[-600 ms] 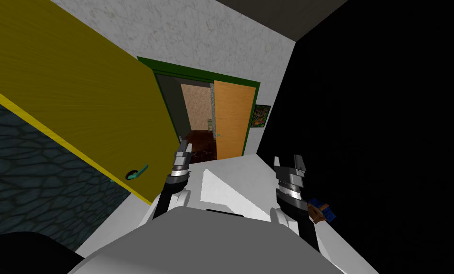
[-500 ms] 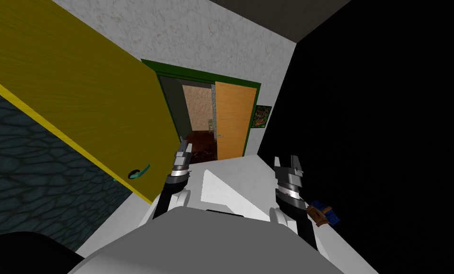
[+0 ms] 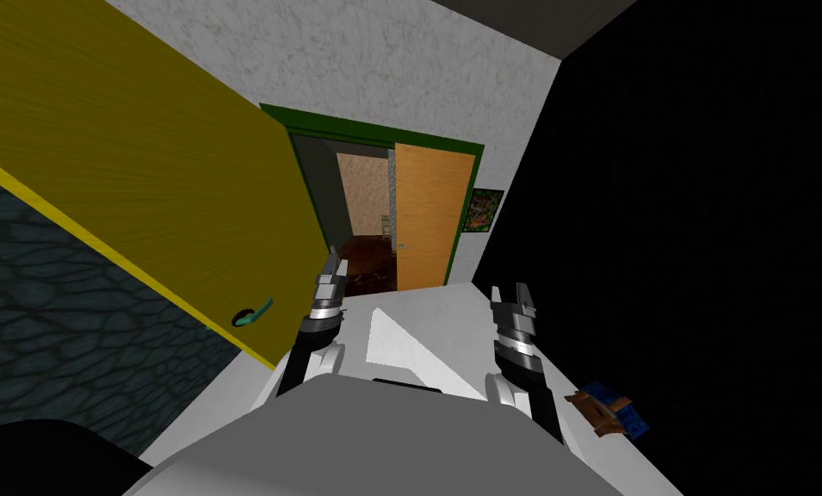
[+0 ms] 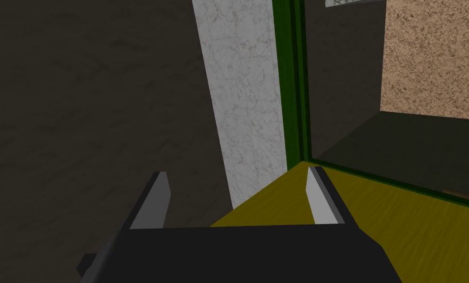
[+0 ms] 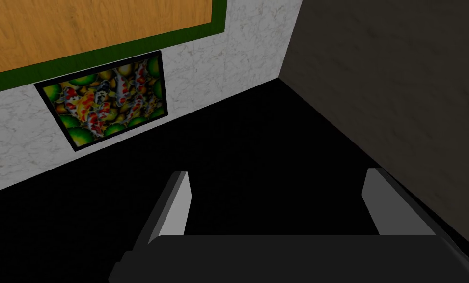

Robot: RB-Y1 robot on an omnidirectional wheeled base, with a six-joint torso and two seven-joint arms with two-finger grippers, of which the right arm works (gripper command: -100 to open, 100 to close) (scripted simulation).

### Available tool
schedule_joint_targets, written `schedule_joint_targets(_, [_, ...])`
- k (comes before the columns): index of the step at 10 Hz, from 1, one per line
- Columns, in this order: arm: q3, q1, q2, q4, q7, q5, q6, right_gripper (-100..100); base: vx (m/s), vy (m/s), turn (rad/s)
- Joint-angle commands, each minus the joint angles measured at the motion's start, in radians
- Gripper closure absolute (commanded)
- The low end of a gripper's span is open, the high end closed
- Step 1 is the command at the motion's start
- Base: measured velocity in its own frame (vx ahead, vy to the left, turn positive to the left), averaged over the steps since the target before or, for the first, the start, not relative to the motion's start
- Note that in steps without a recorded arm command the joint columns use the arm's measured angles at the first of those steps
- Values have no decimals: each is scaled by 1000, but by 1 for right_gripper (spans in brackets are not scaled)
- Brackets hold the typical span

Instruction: Pull the door open

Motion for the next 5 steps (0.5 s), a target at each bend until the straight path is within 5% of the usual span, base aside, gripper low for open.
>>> schedule_joint_targets(1, [-3, -12, -9, 34, 2, -7, -10, -100, 84, 22, 71])
schedule_joint_targets(5, [-6, -46, -28, 114, 12, -25, -23, -100, 77, 18, 83])
